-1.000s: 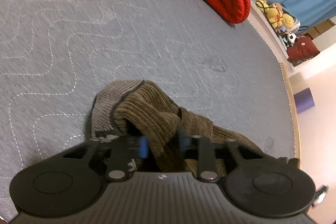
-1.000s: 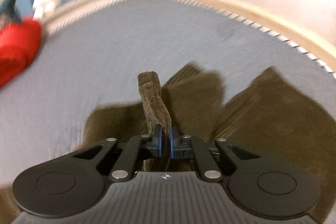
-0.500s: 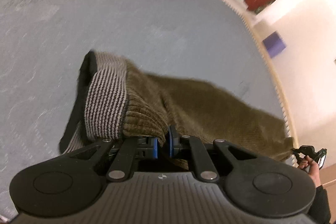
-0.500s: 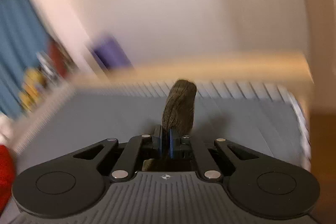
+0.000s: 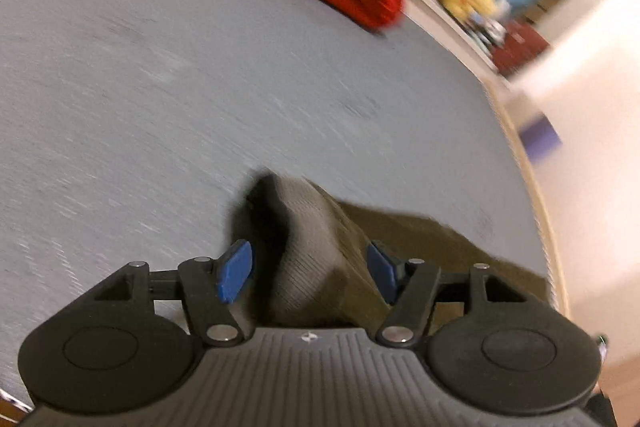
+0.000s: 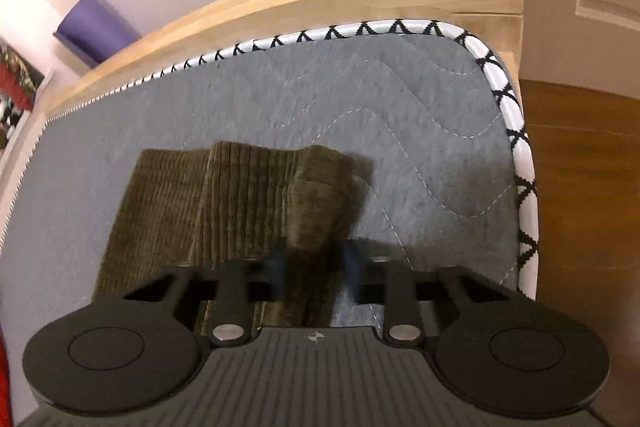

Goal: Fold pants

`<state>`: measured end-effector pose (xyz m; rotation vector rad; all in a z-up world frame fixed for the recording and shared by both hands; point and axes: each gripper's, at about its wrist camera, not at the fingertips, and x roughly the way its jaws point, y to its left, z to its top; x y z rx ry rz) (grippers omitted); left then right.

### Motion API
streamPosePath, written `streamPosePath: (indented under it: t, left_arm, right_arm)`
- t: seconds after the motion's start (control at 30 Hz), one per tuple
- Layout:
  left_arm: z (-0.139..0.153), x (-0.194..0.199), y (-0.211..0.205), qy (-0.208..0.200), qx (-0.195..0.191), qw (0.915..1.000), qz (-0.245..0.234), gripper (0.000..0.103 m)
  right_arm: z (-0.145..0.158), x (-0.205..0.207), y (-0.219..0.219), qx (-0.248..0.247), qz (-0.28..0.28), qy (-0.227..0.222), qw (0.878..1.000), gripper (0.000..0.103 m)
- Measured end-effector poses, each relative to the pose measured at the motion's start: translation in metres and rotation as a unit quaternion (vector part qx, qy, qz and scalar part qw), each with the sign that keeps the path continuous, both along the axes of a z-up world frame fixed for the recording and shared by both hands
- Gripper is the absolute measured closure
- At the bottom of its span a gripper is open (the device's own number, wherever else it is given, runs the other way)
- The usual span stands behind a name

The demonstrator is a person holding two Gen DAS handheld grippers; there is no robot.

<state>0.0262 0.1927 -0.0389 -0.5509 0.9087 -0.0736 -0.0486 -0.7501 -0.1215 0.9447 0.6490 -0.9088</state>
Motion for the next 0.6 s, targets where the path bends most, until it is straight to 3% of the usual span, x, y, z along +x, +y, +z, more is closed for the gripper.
streamPosePath:
  t: [0.13,0.23,0.37,0.4,0.43,0.5,0.6]
  left_arm:
    - [-0.014,0.009,0.013,0.011,-0.053,0.998,0.034,0.031]
    - [-0.026,0.026,0.003,0.031,-0.062,0.9976,0.002,0.027]
    - [-0.035,0.036,-0.028,0.048,-0.044,0.9968,-0.047,0.027]
    - [-0.036,0.038,-0.035,0.052,-0.022,0.9968,-0.057,0.036]
    - [-0.038,0.04,-0.041,0.052,0.004,0.9966,-0.064,0.062]
    - [-0.031,0.037,-0.046,0.026,0.048,0.9956,-0.076,0.078]
    - [0.017,0.012,-0.041,-0.103,0.071,0.989,-0.079,0.08]
  right_arm:
    - [0.01,-0.007,0.004,-0.028,-0.03,0.015,0.999,0.094]
    - [0.012,-0.006,0.005,-0.032,-0.038,0.025,0.998,0.092]
    - [0.029,-0.01,0.016,-0.074,-0.076,0.044,0.993,0.079]
    - [0.034,-0.011,0.019,-0.089,-0.083,0.044,0.992,0.076]
    - [0.04,-0.012,0.023,-0.1,-0.088,0.04,0.99,0.075]
    - [0.051,-0.014,0.033,-0.122,-0.098,0.031,0.987,0.073]
    - [0.064,-0.013,0.046,-0.15,-0.103,0.016,0.983,0.072]
